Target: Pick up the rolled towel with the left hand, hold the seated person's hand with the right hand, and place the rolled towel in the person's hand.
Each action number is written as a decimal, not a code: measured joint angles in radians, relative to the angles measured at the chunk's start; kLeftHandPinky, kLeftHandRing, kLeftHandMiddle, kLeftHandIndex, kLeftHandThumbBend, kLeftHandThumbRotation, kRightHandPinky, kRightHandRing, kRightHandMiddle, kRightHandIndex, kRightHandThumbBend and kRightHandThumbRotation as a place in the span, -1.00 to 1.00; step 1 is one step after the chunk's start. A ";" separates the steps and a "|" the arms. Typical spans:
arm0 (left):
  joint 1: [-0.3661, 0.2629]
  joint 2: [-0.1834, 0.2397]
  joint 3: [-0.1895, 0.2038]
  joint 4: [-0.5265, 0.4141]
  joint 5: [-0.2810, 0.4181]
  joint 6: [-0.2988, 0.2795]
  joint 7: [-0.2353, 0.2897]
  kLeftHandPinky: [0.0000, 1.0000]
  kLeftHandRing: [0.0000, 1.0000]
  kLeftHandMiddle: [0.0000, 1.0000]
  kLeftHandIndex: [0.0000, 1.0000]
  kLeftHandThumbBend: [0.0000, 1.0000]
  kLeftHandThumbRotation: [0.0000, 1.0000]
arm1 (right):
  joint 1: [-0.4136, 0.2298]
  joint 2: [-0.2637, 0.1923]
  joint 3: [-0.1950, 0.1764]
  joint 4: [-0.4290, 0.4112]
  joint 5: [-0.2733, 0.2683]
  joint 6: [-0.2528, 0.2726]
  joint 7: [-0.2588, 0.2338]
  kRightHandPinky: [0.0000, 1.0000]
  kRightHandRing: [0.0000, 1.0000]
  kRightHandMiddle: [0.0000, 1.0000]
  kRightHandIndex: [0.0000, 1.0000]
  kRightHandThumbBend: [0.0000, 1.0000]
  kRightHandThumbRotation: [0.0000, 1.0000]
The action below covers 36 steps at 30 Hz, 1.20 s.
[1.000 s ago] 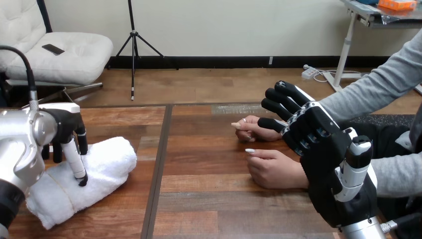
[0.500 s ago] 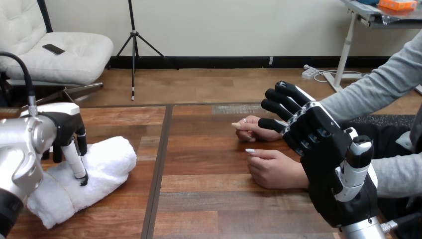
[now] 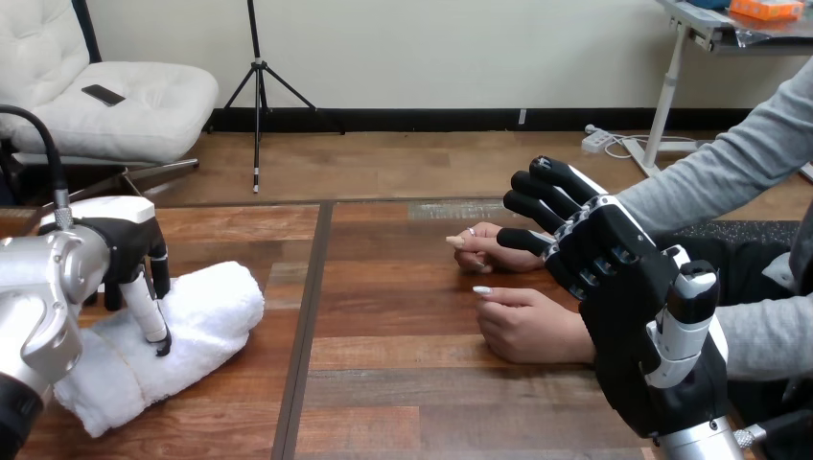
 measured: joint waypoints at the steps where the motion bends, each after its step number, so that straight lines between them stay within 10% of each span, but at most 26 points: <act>1: 0.001 0.000 0.002 -0.001 0.000 -0.001 0.002 -0.45 -0.27 -0.08 -0.06 0.49 -1.00 | 0.000 0.000 0.000 0.000 0.000 0.000 0.000 0.54 0.73 0.72 0.69 0.98 1.00; 21: 0.039 0.000 0.033 -0.022 -0.016 -0.033 0.069 -0.40 -0.21 -0.03 -0.09 0.42 -1.00 | 0.000 0.000 -0.001 0.000 0.000 0.000 -0.004 0.54 0.73 0.72 0.70 0.99 1.00; 36: 0.050 -0.012 0.043 -0.055 -0.018 0.052 0.066 -0.44 -0.22 -0.03 0.00 0.51 -1.00 | 0.000 0.000 -0.001 0.000 0.000 -0.003 -0.004 0.53 0.72 0.72 0.69 0.99 1.00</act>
